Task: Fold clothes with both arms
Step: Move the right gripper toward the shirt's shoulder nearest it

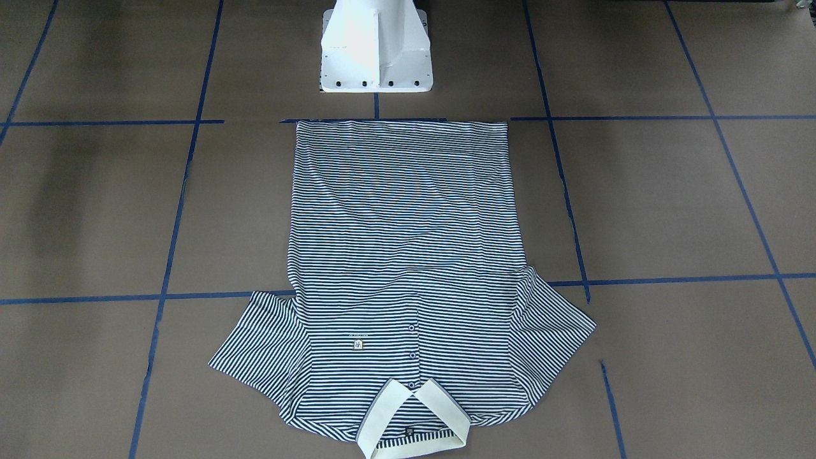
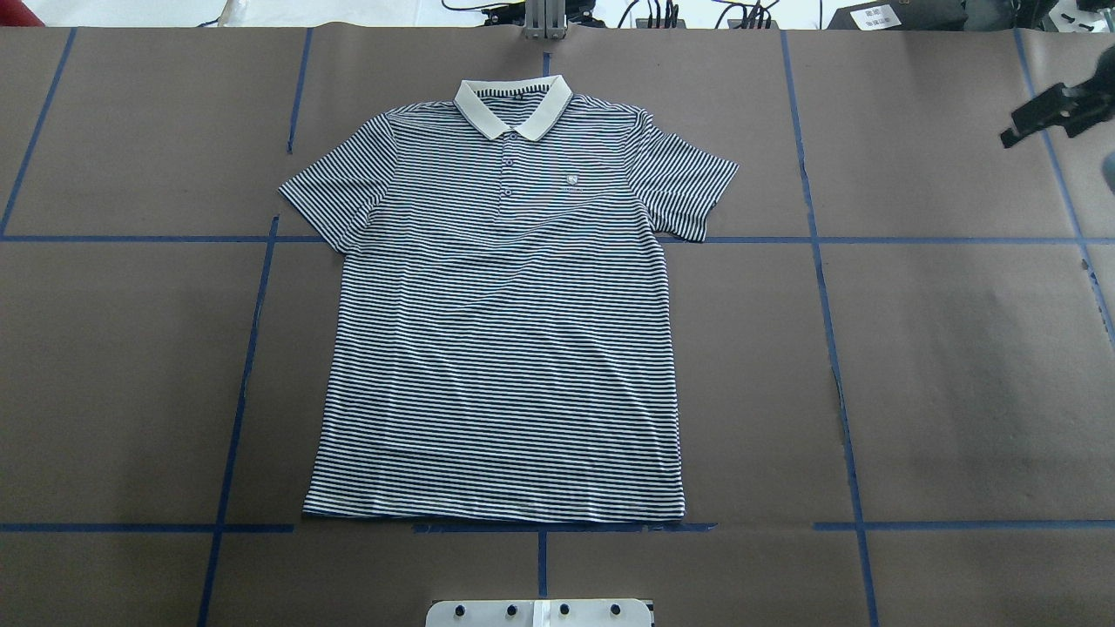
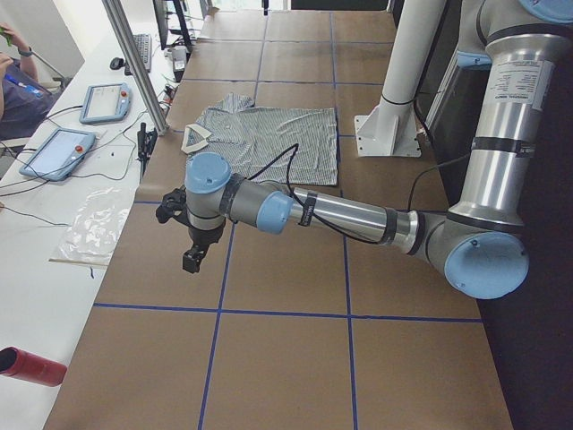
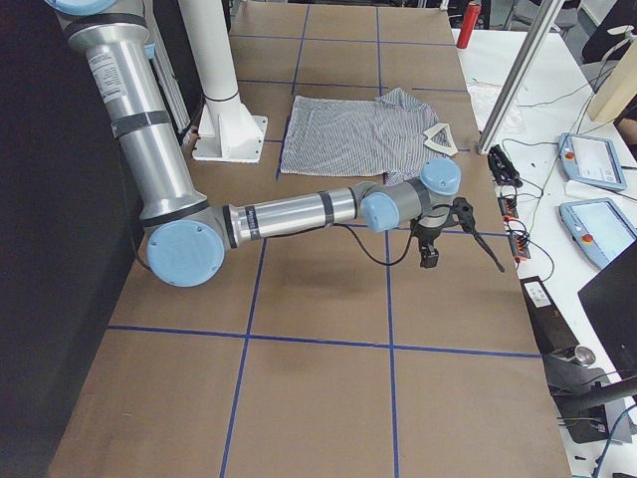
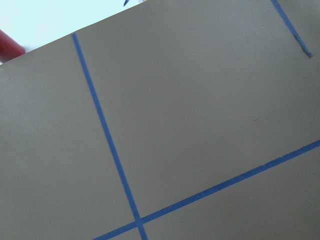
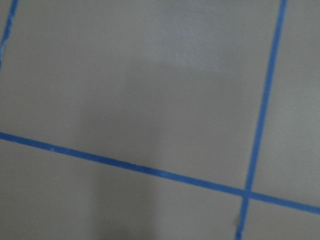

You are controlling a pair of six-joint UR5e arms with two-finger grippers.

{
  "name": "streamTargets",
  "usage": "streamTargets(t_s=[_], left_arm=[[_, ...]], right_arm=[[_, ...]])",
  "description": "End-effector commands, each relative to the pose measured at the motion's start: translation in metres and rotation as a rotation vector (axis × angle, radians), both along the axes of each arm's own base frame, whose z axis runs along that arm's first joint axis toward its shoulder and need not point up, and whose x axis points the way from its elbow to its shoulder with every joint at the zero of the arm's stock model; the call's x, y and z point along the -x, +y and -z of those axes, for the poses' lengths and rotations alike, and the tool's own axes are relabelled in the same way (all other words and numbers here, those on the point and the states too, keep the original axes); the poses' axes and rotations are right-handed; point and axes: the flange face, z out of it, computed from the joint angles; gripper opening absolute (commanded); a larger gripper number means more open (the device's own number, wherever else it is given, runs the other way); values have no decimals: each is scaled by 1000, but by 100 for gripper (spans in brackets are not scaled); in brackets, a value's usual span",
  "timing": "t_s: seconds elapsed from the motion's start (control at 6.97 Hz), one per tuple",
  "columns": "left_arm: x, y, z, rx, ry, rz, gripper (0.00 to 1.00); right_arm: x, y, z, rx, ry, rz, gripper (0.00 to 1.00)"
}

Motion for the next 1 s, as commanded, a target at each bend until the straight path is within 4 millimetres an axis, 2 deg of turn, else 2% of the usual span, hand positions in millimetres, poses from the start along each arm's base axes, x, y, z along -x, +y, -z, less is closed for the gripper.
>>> streamTargets(t_s=[0.0, 0.14, 0.29, 0.43, 0.57, 0.86], left_arm=[[-22, -24, 24, -33, 11, -12, 100], [-25, -32, 31, -39, 11, -13, 100], [-27, -39, 28, -31, 9, -14, 100], [-28, -44, 25, -26, 7, -15, 100], [-28, -48, 28, -28, 8, -14, 100], [-28, -49, 29, -28, 10, -14, 100]], right_arm=[[116, -56, 63, -17, -75, -51, 85], [172, -47, 73, -70, -81, -121, 88], [234, -37, 83, -95, -75, -188, 96], [280, -44, 95, -80, -51, -238, 97], [290, -52, 93, -61, -33, -238, 98], [298, -45, 84, -26, -25, -211, 98]])
